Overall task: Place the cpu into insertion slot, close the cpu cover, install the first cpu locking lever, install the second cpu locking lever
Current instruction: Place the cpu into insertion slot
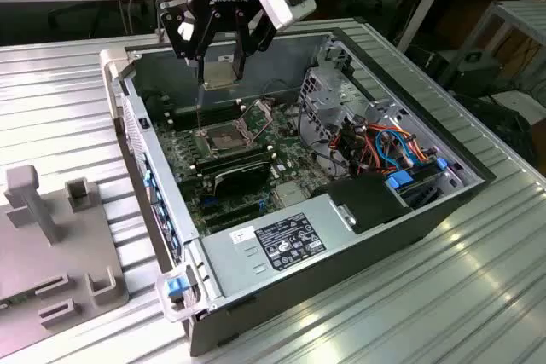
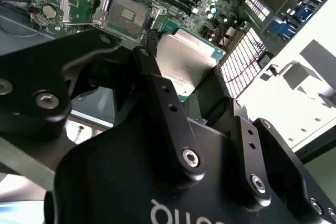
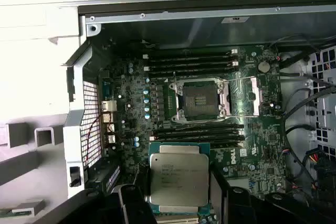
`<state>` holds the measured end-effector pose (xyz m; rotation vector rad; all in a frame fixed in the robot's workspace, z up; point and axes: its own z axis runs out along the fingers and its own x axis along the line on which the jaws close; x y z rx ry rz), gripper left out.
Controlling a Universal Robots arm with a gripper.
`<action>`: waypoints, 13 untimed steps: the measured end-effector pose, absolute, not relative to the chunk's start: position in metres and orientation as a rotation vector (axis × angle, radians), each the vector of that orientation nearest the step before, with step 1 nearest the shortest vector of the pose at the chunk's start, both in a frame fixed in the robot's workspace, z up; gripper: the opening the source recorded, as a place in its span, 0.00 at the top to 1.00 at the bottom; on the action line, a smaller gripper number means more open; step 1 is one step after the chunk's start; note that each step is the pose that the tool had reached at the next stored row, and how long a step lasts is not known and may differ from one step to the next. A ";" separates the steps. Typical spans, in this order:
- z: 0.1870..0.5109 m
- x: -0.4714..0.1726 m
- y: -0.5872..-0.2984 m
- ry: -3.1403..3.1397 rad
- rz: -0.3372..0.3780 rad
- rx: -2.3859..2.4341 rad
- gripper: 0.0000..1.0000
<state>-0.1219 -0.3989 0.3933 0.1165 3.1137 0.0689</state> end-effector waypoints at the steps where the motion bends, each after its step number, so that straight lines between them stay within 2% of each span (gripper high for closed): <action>1: 0.393 -0.122 -0.399 3.114 0.069 0.117 0.45; 13: 0.391 -0.121 -0.399 3.102 0.067 0.270 0.45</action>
